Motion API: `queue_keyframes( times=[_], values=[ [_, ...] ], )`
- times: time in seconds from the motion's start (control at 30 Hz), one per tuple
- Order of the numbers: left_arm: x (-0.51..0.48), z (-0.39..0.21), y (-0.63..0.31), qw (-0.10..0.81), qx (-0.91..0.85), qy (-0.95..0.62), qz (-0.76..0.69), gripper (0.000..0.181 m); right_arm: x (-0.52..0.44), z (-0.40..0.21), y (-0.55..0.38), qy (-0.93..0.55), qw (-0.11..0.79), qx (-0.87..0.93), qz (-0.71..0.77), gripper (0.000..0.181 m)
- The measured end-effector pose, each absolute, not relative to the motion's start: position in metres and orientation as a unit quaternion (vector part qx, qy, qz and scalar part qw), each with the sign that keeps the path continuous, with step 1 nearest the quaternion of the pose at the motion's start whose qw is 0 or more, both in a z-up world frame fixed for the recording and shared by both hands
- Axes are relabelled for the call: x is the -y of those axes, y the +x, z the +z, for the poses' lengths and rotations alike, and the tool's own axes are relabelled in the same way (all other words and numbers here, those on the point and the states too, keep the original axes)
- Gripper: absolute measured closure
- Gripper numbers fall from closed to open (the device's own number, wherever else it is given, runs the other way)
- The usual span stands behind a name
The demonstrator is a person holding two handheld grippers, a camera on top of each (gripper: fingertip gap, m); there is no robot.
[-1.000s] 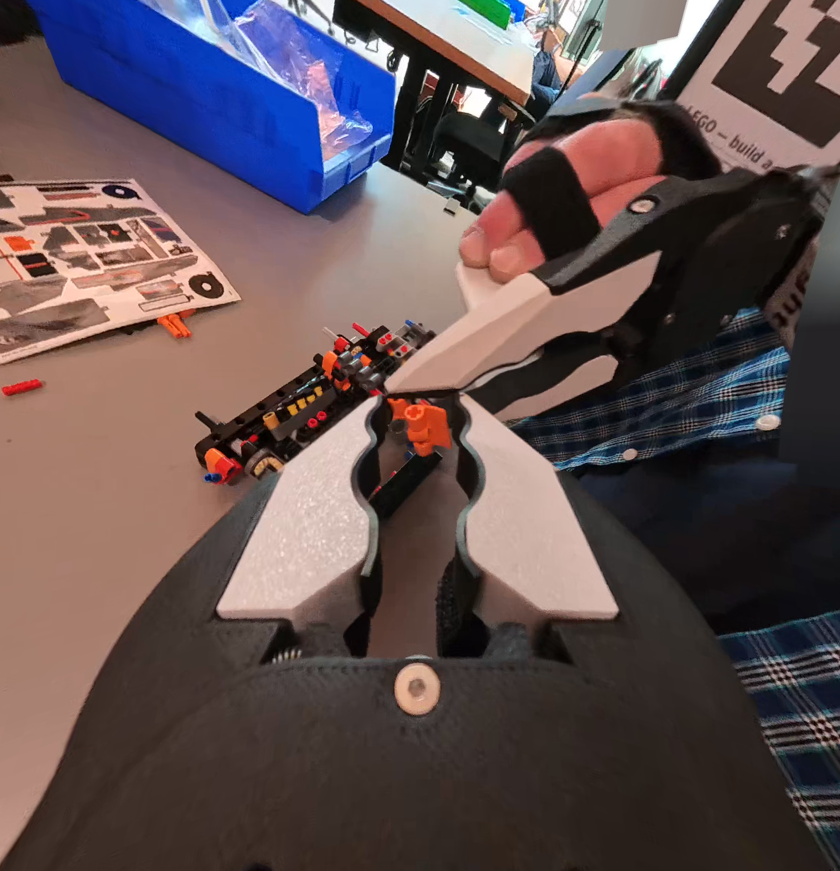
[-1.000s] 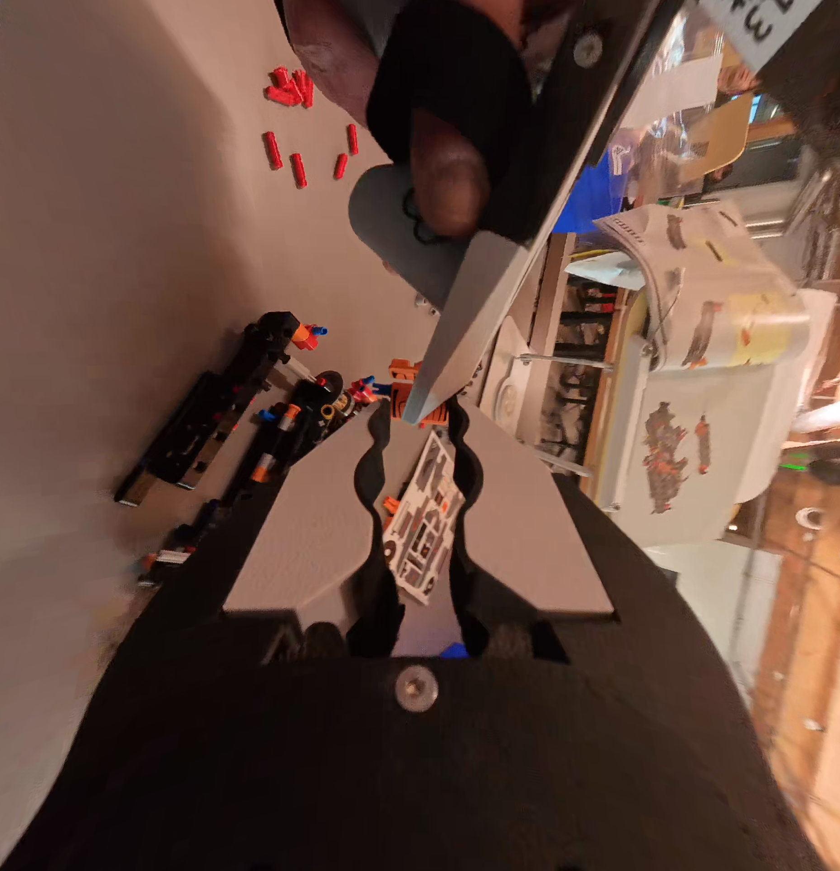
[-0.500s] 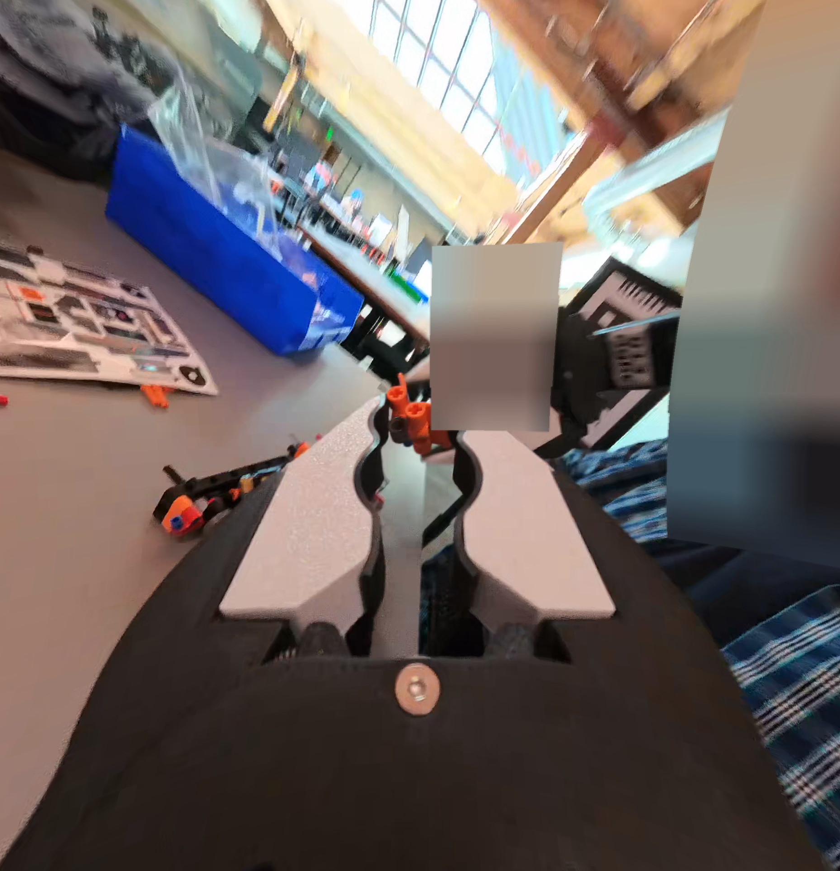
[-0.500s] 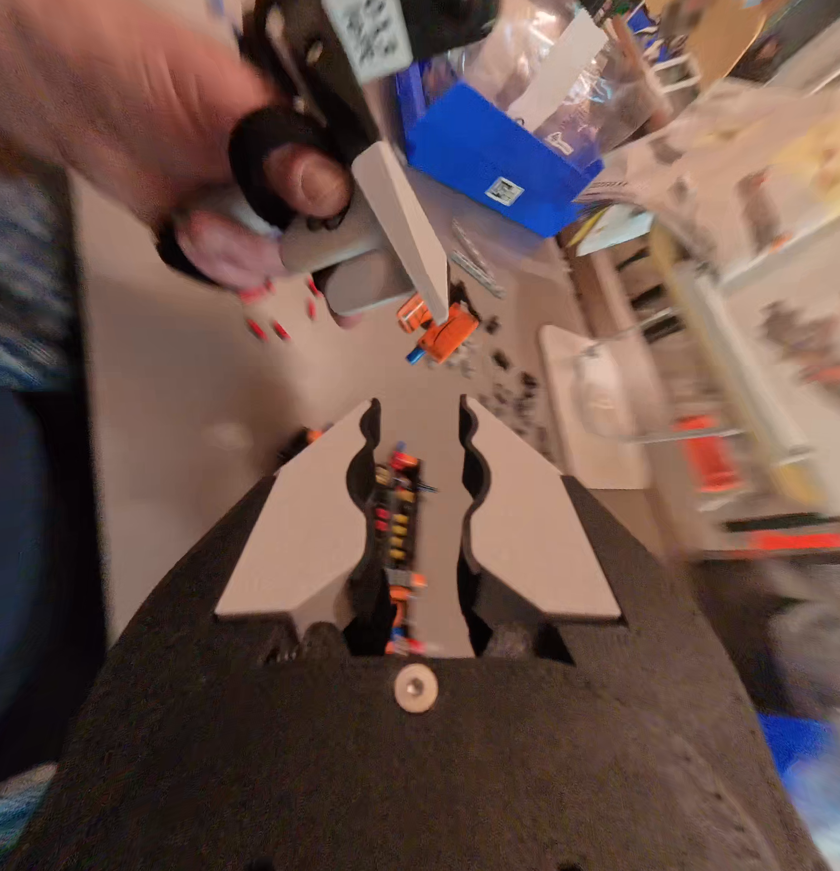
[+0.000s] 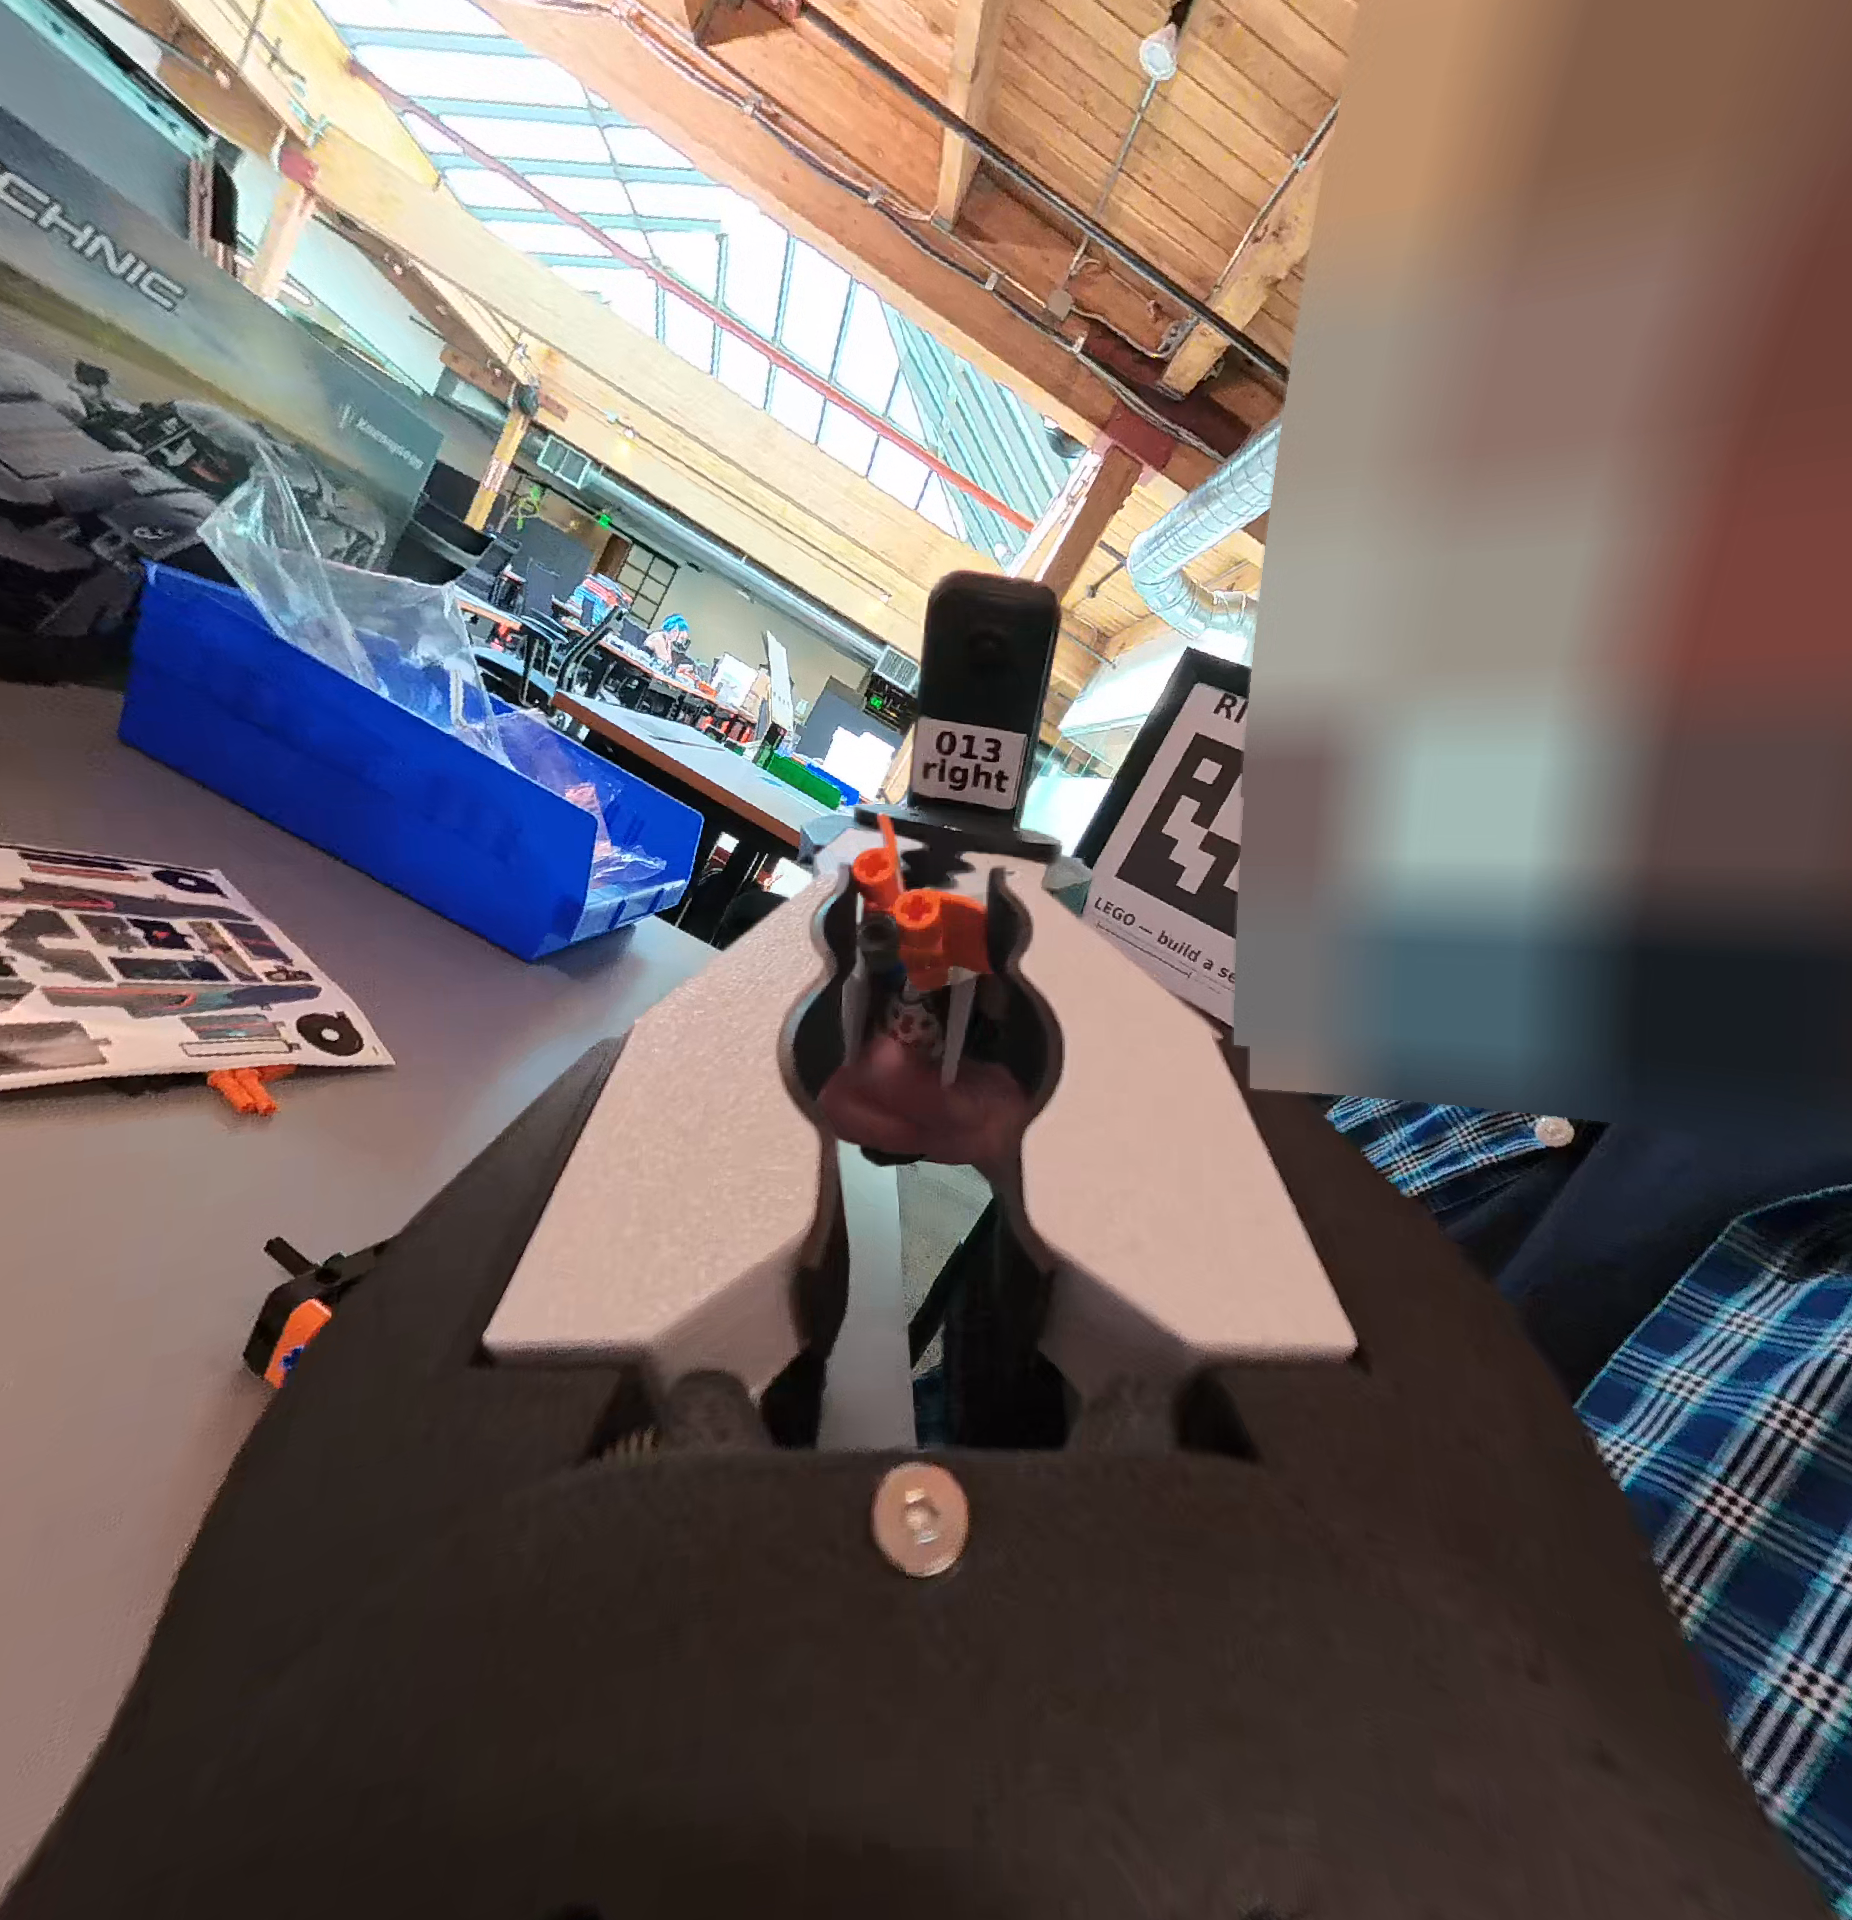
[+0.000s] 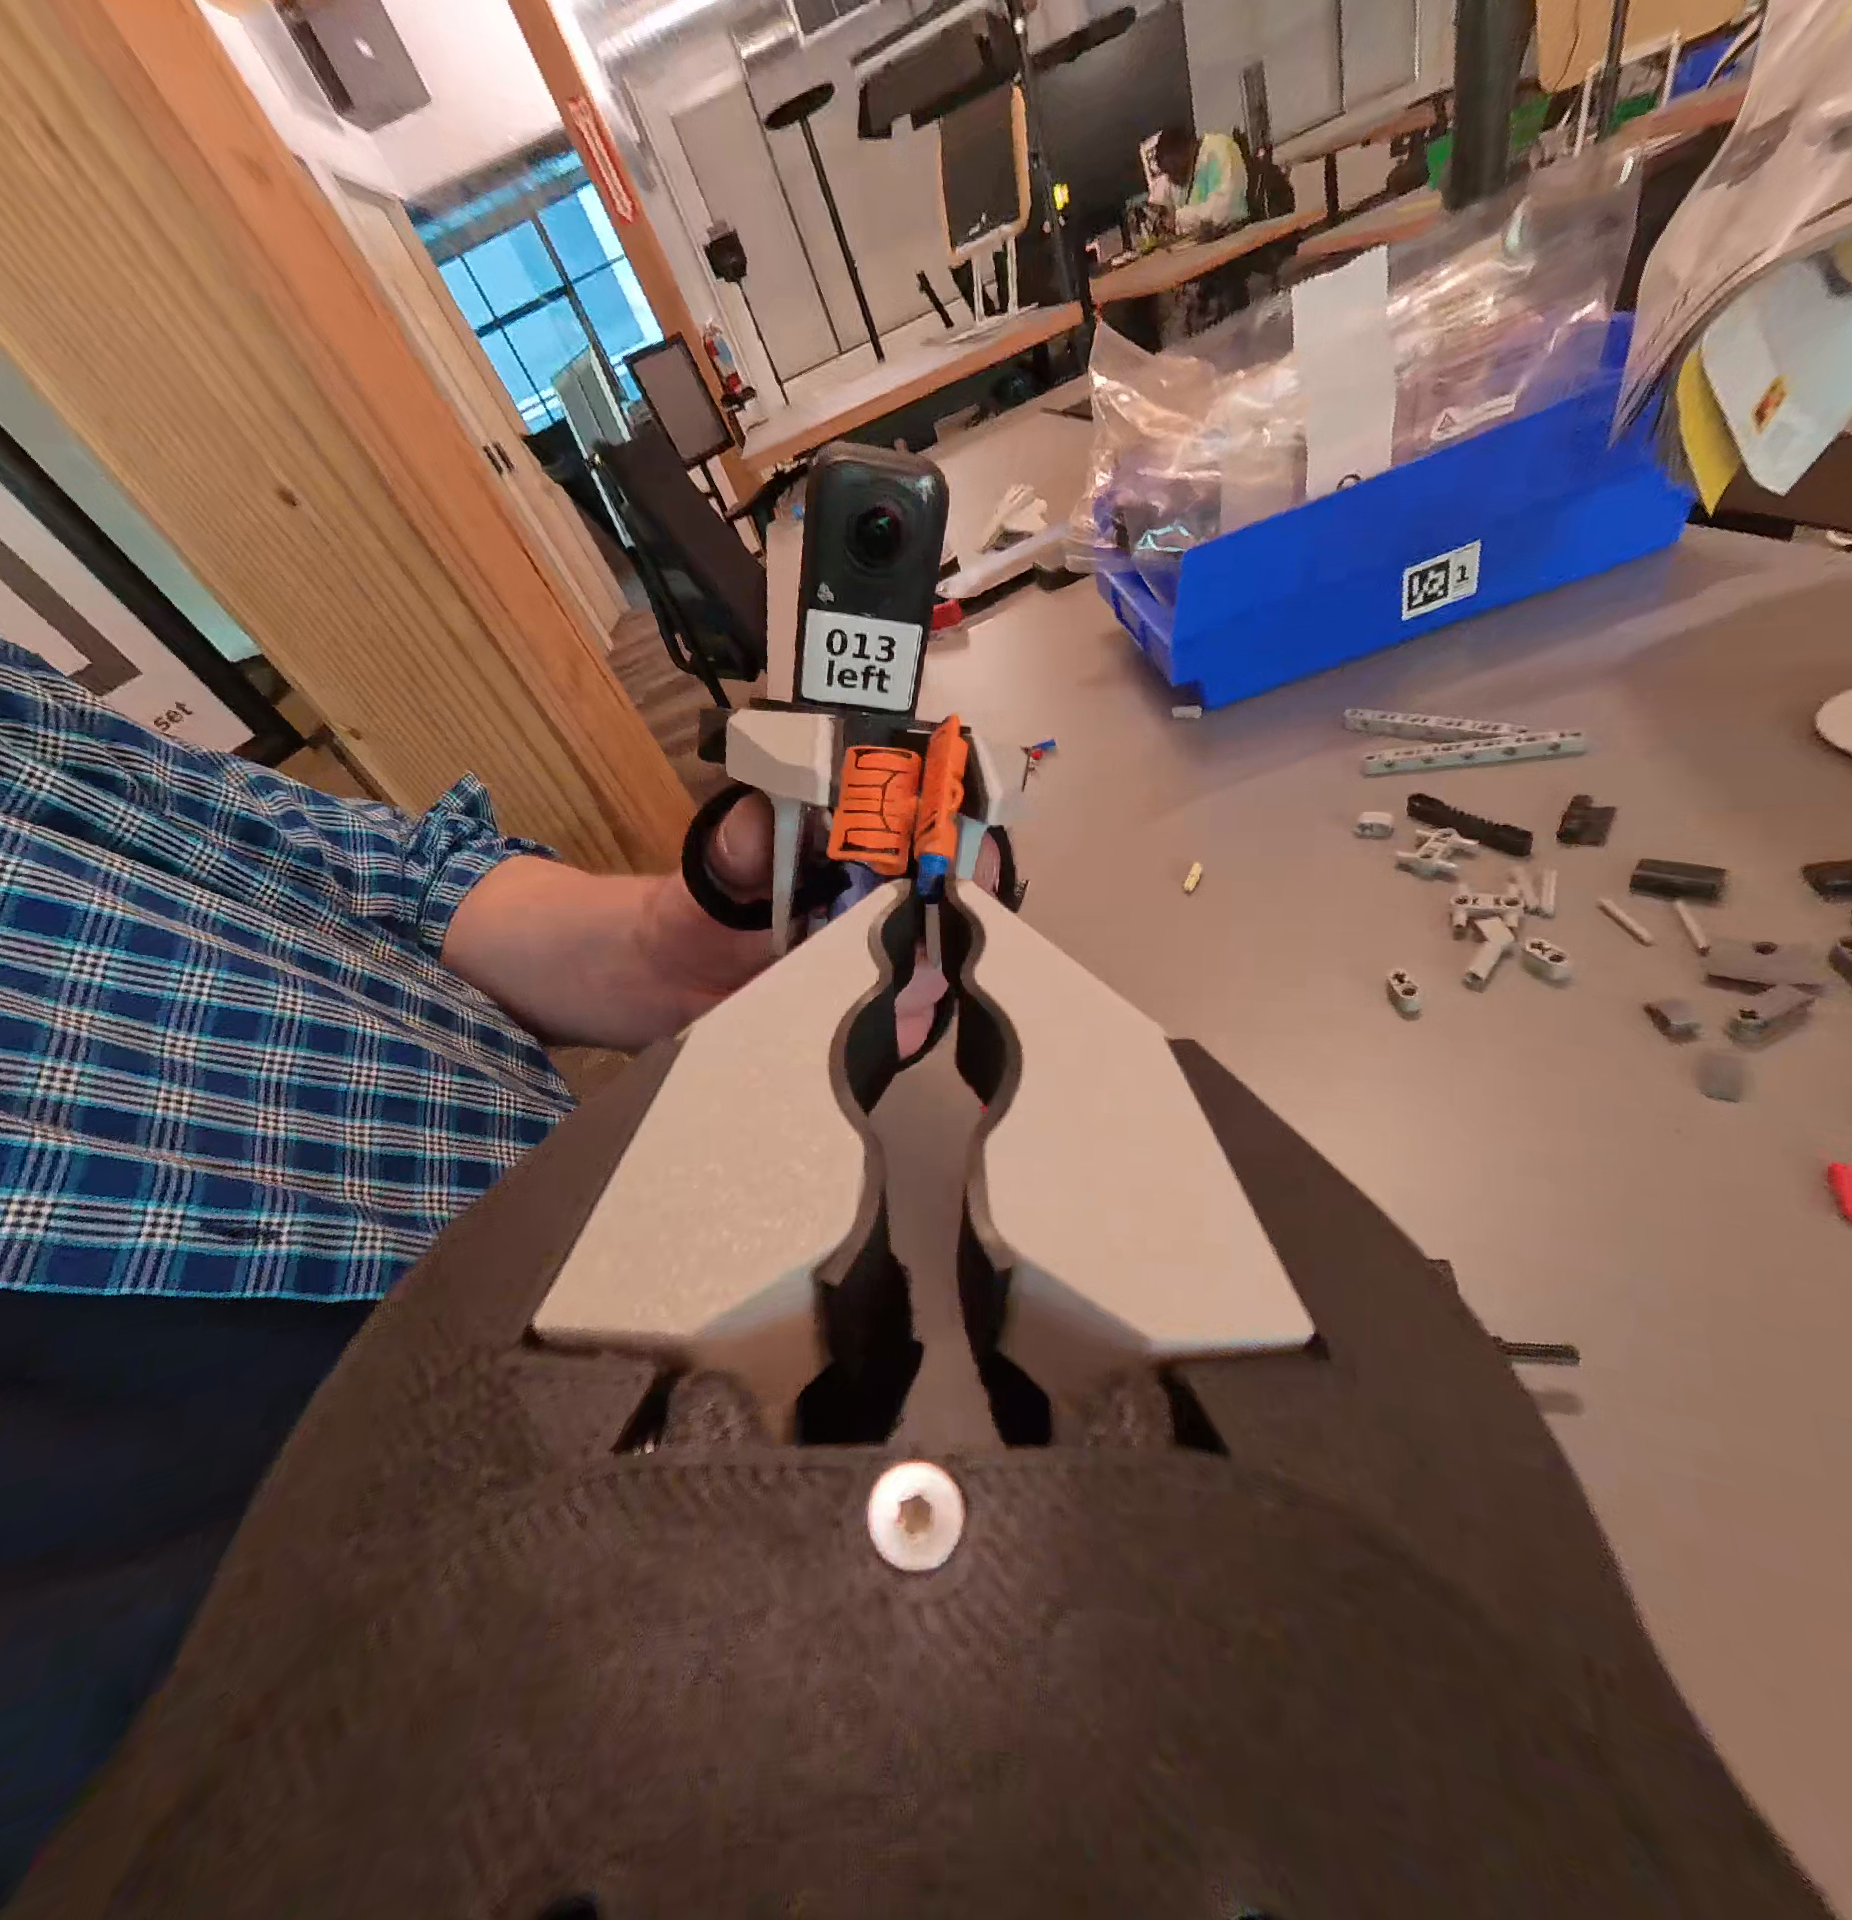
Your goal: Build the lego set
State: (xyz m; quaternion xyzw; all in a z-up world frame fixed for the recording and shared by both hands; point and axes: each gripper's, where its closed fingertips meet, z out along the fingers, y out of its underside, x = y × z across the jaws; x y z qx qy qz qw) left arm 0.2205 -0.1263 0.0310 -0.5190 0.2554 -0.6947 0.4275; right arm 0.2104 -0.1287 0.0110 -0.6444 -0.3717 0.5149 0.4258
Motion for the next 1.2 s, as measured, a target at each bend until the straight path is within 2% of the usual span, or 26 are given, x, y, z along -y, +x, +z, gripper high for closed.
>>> queue_keyframes(
  times=[0.13,0.33,0.47,0.63,0.77,0.93,1.2],
  values=[
    [0.128,0.021,0.220,0.436,-0.296,-0.535,-0.660,0.158,0.128,0.003,0.211,-0.651,0.422,0.411,0.478,0.181],
    [0.130,0.010,0.211,0.436,-0.381,-0.569,-0.585,0.157,0.123,-0.007,0.207,-0.630,0.456,0.544,0.316,0.181],
    [0.126,0.002,0.202,0.445,-0.405,-0.586,-0.543,0.170,0.126,-0.008,0.200,-0.603,0.449,0.594,0.287,0.181],
    [0.121,0.002,0.189,0.473,-0.416,-0.582,-0.515,0.174,0.118,-0.007,0.186,-0.603,0.447,0.589,0.300,0.180],
    [0.116,0.000,0.179,0.494,-0.421,-0.583,-0.489,0.175,0.114,-0.005,0.176,-0.608,0.445,0.574,0.320,0.175],
    [0.114,-0.001,0.169,0.496,-0.437,-0.582,-0.474,0.175,0.109,-0.010,0.165,-0.612,0.435,0.585,0.307,0.179],
    [0.110,-0.010,0.162,0.505,-0.487,-0.591,-0.398,0.175,0.104,-0.020,0.155,-0.597,0.452,0.636,0.186,0.180]
  ],
)
